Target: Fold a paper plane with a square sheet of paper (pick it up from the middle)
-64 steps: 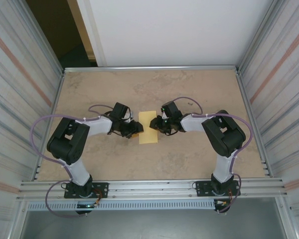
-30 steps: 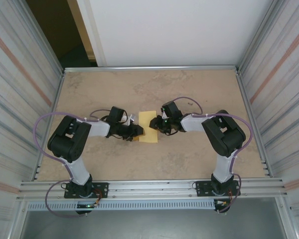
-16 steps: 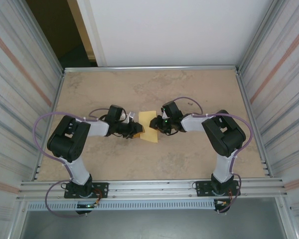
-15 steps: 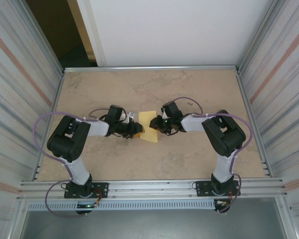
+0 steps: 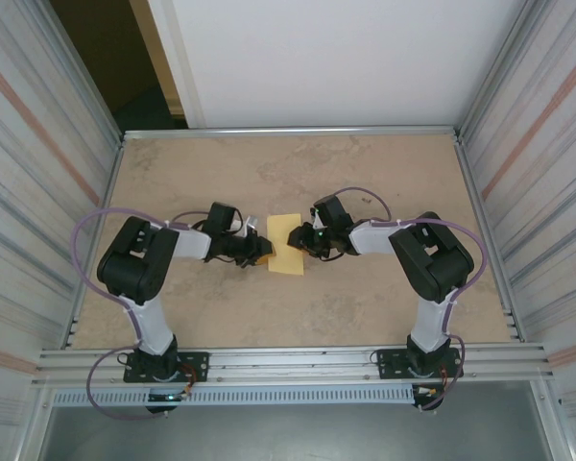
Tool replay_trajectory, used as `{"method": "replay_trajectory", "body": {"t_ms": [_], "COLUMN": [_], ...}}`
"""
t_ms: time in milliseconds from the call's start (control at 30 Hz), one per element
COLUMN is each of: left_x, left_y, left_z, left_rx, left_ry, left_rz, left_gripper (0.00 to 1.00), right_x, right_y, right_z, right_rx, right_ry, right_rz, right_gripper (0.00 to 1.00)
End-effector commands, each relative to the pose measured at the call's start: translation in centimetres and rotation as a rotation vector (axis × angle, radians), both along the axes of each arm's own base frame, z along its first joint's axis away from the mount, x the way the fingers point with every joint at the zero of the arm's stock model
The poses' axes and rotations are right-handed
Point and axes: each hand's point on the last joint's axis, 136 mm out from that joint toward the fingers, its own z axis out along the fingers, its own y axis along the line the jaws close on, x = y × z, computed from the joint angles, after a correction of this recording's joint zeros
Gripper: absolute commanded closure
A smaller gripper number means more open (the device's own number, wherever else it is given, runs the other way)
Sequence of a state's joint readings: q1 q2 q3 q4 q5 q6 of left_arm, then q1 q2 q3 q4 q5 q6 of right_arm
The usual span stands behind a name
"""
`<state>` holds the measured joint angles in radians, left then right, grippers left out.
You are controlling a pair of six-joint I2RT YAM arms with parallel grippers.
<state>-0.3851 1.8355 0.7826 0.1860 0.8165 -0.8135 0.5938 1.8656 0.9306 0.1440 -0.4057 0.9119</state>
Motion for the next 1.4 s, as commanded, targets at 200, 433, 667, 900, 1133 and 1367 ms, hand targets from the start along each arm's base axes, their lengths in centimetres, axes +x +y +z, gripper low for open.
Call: {"method": "replay_trajectory", "body": {"t_ms": [200,433,667,900,1133,1367], "left_x": [0.8,0.9,1.0,0.7,0.3,0.4], "left_y": [0.2,0.2,-0.3,-0.7,-0.9,-0.9], "left_z": [0.4,2.0,3.6,4.1,3.4,3.3], "left_rx": [0.008,0.007,-0.002,-0.003,0.003,0.005], "left_ry": [0.018,0.021,0.026,0.039,0.064,0.069], "left_rz": [0.042,0.091,0.116,0.113,0.105,0.108], "left_gripper": [0.92,0.93,0.93,0.93,0.93,0.93], "right_x": [-0.7,-2.9,-5.8,-8.1,-7.6,-6.4], "right_y": [-1.7,-2.3,-0.6,1.9,2.6,2.7], "right_z": [2.5,6.6,7.6,5.4,3.9,2.2], "right_rx": [-0.076,-0.259,-0.460,-0.497,-0.598,-0.689], "right_ry": [-0.127,-0.438,-0.747,-0.882,-0.988,-1.019], "right_rz": [0.075,0.255,0.452,0.683,0.769,0.801], "right_gripper": [0.50,0.30,0.24,0.24,0.26,0.29]}}
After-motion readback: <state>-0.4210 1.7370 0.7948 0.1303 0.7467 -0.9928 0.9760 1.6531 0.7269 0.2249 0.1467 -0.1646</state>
